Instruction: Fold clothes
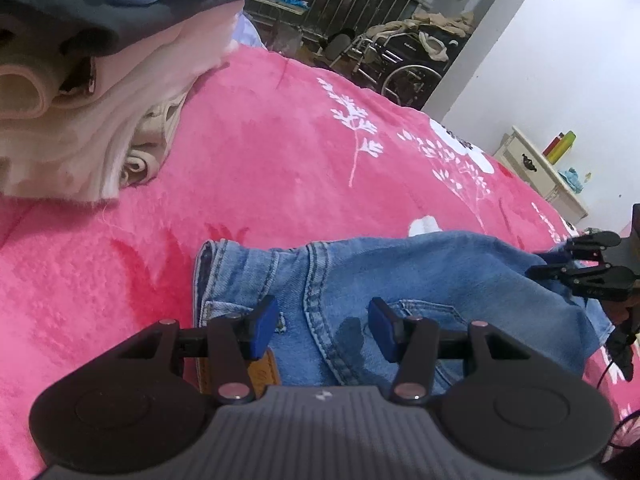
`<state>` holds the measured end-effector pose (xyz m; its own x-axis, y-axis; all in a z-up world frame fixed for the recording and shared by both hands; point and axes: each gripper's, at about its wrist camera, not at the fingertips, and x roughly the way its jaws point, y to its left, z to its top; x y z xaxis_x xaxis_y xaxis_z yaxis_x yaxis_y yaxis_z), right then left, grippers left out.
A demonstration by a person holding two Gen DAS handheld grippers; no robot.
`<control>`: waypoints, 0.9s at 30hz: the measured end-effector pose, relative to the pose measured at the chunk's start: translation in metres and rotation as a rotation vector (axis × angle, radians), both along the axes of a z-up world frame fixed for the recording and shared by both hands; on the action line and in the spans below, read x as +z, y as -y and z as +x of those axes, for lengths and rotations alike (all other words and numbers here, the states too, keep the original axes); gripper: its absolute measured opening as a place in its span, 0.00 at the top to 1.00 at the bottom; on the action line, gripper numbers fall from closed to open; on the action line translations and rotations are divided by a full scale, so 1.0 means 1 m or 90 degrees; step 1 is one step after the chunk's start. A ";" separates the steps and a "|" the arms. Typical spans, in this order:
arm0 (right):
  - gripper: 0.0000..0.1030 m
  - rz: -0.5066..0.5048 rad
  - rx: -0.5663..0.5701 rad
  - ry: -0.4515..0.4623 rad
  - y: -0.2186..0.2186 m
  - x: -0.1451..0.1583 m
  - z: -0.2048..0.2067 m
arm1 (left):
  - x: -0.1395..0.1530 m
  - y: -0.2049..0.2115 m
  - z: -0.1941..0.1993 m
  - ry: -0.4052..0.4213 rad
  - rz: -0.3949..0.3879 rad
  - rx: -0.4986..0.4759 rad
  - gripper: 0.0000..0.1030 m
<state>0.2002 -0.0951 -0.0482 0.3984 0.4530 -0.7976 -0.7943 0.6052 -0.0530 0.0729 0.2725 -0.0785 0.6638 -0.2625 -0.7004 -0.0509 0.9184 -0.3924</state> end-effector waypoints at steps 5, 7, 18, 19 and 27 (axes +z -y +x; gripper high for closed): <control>0.96 0.051 0.035 -0.067 0.012 0.018 -0.013 | 0.000 -0.002 0.003 -0.010 -0.008 -0.004 0.50; 0.96 0.058 0.054 -0.082 0.013 0.025 -0.024 | 0.001 -0.003 0.005 -0.015 -0.010 -0.007 0.50; 0.96 0.054 0.003 -0.129 0.026 0.014 -0.005 | 0.003 -0.004 0.012 -0.040 -0.008 -0.025 0.50; 0.96 0.047 -0.006 -0.127 0.026 0.009 0.000 | 0.003 -0.003 0.013 -0.041 -0.006 -0.026 0.50; 0.96 0.005 -0.020 -0.154 0.014 -0.024 0.026 | 0.004 -0.001 0.015 -0.048 0.006 -0.033 0.50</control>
<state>0.2261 -0.1089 -0.0718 0.2100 0.4501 -0.8679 -0.7639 0.6296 0.1417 0.0883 0.2734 -0.0746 0.5949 -0.2893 -0.7499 -0.0314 0.9239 -0.3813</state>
